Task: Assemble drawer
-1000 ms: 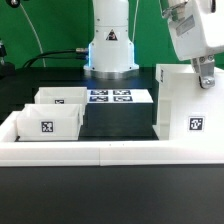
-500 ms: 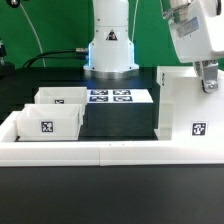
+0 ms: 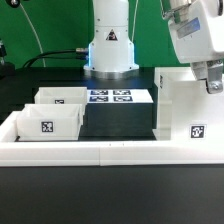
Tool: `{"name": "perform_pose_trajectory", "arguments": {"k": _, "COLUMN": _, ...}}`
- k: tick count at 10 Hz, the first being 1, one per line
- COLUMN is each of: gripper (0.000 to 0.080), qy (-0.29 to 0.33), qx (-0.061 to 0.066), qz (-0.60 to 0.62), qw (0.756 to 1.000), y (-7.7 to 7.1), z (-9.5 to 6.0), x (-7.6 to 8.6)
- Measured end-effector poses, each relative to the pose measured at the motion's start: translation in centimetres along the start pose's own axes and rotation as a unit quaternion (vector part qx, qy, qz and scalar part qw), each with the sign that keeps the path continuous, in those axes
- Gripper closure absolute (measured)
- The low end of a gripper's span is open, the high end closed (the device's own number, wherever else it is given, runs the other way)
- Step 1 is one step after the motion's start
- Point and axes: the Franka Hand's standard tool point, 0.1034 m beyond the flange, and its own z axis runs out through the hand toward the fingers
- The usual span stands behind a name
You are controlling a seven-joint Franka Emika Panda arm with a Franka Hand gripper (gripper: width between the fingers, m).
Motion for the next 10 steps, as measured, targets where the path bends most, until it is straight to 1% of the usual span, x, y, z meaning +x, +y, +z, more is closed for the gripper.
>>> {"name": "perform_pose_trajectory", "arguments": {"k": 1, "gripper": 0.0209, "qy": 0.0, "qx": 0.002, "qz": -0.001, "qw": 1.0, "y": -0.1, "z": -0.1, "x": 0.0}}
{"name": "perform_pose_trajectory", "arguments": {"k": 2, "gripper": 0.0169, "qy": 0.0, "qx": 0.002, "qz": -0.002, "qw": 1.0, "y": -0.1, "z": -0.1, "x": 0.0}}
{"name": "perform_pose_trajectory", "arguments": {"k": 5, "gripper": 0.0153, "qy": 0.0, "qx": 0.002, "qz": -0.009, "qw": 1.0, "y": -0.1, "z": -0.1, "x": -0.1}}
{"name": "perform_pose_trajectory", "arguments": {"k": 6, "gripper": 0.0151, "qy": -0.003, "qx": -0.003, "qz": -0.038, "qw": 0.999, "y": 0.2, "z": -0.7, "x": -0.1}}
{"name": "perform_pose_trajectory", "arguments": {"k": 7, "gripper": 0.0151, "qy": -0.006, "qx": -0.007, "qz": -0.062, "qw": 0.998, "y": 0.4, "z": -1.7, "x": 0.0}}
{"name": "perform_pose_trajectory", "arguments": {"k": 8, "gripper": 0.0151, "qy": -0.007, "qx": -0.006, "qz": -0.081, "qw": 0.997, "y": 0.5, "z": -2.6, "x": 0.1}}
{"name": "perform_pose_trajectory", "arguments": {"k": 10, "gripper": 0.0151, "qy": -0.009, "qx": 0.003, "qz": -0.124, "qw": 0.992, "y": 0.6, "z": -4.4, "x": 0.3}}
